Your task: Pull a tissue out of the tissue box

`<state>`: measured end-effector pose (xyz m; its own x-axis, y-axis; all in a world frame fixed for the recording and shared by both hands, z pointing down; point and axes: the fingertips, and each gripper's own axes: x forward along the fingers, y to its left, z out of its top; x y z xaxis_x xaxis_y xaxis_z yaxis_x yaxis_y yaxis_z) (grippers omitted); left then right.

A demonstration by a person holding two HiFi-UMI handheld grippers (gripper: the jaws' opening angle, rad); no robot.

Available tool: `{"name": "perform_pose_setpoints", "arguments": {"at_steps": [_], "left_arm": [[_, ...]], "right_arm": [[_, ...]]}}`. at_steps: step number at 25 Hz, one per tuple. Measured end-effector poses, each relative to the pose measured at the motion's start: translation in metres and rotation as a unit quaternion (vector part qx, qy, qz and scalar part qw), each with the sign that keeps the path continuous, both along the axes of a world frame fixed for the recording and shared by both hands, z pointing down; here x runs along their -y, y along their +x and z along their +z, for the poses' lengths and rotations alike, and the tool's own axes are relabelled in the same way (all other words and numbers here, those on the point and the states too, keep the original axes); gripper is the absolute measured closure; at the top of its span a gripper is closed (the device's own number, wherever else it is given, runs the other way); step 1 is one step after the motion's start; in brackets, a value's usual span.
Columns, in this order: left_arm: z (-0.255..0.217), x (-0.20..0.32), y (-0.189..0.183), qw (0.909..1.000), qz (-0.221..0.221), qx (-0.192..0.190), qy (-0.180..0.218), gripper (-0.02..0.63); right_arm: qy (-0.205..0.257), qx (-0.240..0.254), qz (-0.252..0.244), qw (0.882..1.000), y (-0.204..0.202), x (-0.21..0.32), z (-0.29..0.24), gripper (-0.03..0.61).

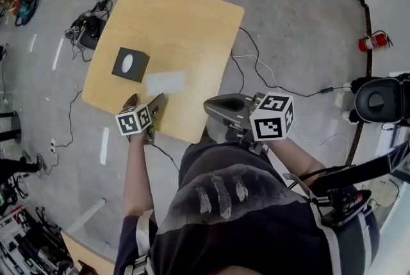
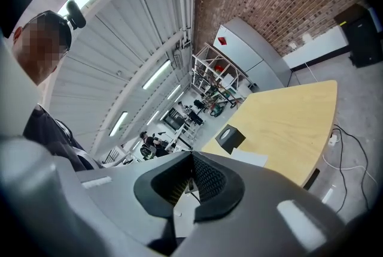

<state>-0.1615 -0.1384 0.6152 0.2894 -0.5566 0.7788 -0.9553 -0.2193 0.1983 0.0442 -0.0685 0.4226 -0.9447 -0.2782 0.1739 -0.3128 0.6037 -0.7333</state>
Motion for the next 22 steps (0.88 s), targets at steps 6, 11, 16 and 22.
{"name": "perform_pose_setpoints", "arguments": {"at_steps": [6,11,16,22], "left_arm": [[-0.045,0.011,0.036,0.9966,0.016,-0.012,0.079,0.118],[-0.102,0.016,0.054,0.9870,0.002,-0.022,0.159,0.340],[-0.154,0.017,0.074,0.9755,0.025,-0.016,0.218,0.614],[-0.183,0.008,0.129,0.9641,0.035,-0.058,0.257,0.614]], "right_arm": [[0.010,0.008,0.012,1.000,0.029,0.003,-0.005,0.583],[0.015,0.014,0.008,1.000,0.046,0.000,-0.011,0.583],[0.019,0.019,0.007,1.000,0.061,0.000,-0.015,0.583],[0.037,0.034,-0.006,0.999,0.097,0.003,-0.022,0.583]]}}
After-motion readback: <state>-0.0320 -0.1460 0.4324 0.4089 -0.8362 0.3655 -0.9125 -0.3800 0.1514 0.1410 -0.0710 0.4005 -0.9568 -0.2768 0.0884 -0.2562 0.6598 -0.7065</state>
